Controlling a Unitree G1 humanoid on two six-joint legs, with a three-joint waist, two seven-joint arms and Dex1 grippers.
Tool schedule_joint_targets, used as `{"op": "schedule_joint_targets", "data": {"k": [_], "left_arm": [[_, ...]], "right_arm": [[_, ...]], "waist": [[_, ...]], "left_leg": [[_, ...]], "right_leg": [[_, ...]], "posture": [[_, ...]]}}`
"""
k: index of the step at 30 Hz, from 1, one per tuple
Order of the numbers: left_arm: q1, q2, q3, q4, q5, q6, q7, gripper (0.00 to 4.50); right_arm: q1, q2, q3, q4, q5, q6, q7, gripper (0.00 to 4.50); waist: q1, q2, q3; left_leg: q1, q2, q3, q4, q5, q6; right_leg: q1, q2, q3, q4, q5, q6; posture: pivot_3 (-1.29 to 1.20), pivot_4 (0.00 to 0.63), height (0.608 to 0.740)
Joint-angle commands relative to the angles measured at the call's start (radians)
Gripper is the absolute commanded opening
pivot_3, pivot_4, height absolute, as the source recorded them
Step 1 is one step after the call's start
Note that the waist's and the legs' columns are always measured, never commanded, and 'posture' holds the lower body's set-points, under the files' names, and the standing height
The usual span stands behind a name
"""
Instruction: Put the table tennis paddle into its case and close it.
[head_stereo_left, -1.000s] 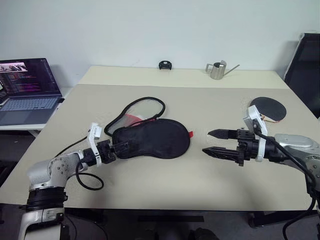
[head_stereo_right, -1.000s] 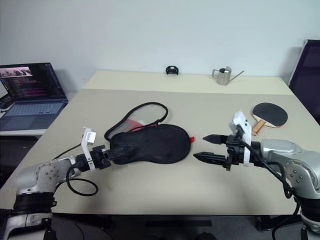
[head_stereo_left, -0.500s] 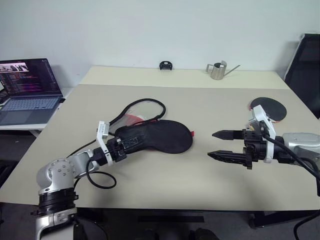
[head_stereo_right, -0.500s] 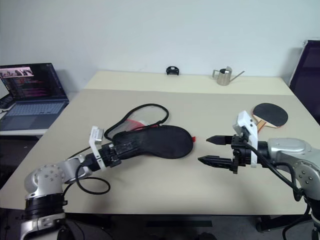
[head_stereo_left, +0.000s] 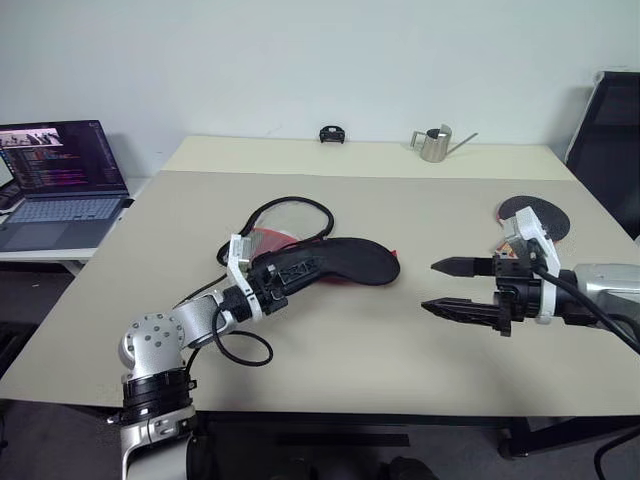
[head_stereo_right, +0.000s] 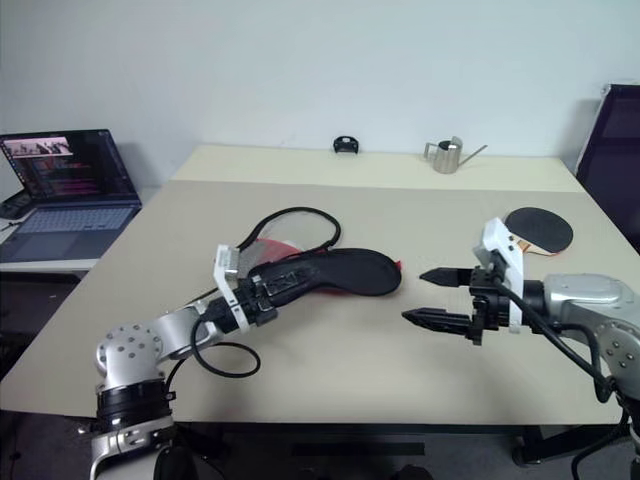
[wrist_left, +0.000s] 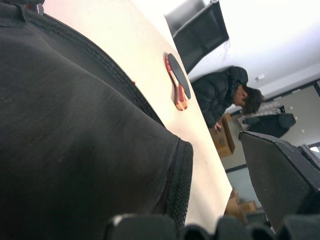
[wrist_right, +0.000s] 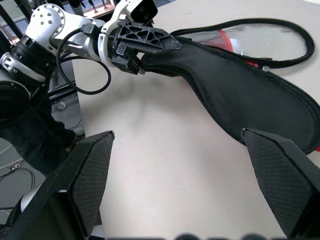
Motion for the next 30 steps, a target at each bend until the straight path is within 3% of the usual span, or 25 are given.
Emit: {"op": "schedule_joint_targets", "data": {"k": [1, 4, 5, 12, 17, 23, 30], "left_arm": [[0.01, -0.013, 0.028, -0.041, -0.04, -0.005, 0.066, 3.6], [0.019, -0.037, 0.032, -0.047, -0.044, -0.025, 0.124, 2.8], [0.02, -0.048, 0.037, -0.047, -0.048, -0.032, 0.145, 2.76], [-0.001, -0.179, 0.07, -0.046, -0.105, -0.092, 0.362, 2.76], [-0.055, -0.29, 0.073, 0.006, -0.072, -0.22, 0.525, 2.76], [-0.103, -0.356, 0.024, 0.075, -0.014, -0.316, 0.583, 2.75], [-0.222, -0.412, -0.073, 0.31, 0.153, -0.448, 0.505, 2.75]], "right_arm": [[-0.002, -0.012, -0.035, -0.032, 0.013, -0.013, -0.003, 4.5], [-0.004, -0.012, -0.033, -0.028, 0.011, -0.015, -0.002, 4.5], [-0.005, -0.012, -0.032, -0.026, 0.01, -0.016, -0.001, 4.5], [-0.011, -0.016, -0.028, -0.018, 0.002, -0.021, 0.006, 4.5], [-0.017, -0.022, -0.026, -0.014, -0.005, -0.022, 0.009, 4.5], [-0.017, -0.032, -0.031, -0.014, -0.004, -0.02, 0.009, 4.5], [-0.007, -0.04, -0.041, -0.024, -0.001, -0.017, 0.0, 4.5]], "waist": [[0.0, 0.0, 0.0], [0.001, 0.0, 0.0], [0.001, 0.0, 0.0], [0.003, -0.001, 0.0], [0.005, -0.001, 0.0], [0.005, -0.001, 0.0], [0.011, -0.002, 0.0]], "left_leg": [[0.0, 0.0, 0.0, 0.0, 0.0, 0.0], [0.0, 0.0, 0.0, 0.0, 0.0, 0.0], [0.0, 0.0, 0.0, 0.0, 0.0, 0.0], [-0.001, 0.0, 0.0, 0.0, 0.0, 0.0], [-0.001, 0.0, 0.0, 0.0, 0.0, 0.0], [-0.001, -0.001, 0.001, 0.0, 0.0, 0.0], [-0.001, -0.002, 0.001, 0.001, 0.0, 0.0]], "right_leg": [[0.0, 0.0, 0.0, 0.0, 0.0, 0.0], [0.0, 0.0, 0.0, 0.0, 0.0, 0.0], [0.0, 0.0, 0.0, -0.001, 0.0, 0.0], [0.0, 0.0, 0.0, -0.001, 0.0, 0.0], [0.0, 0.0, 0.0, 0.0, 0.0, 0.0], [0.0, 0.0, 0.001, -0.001, 0.0, 0.0], [0.0, 0.001, 0.001, -0.001, 0.0, 0.0]], "posture": [[0.0, 0.15, 0.74], [0.0, 0.15, 0.74], [0.0, 0.15, 0.74], [0.0, 0.15, 0.74], [0.0, 0.15, 0.74], [0.0, 0.15, 0.74], [0.0, 0.15, 0.74]]}}
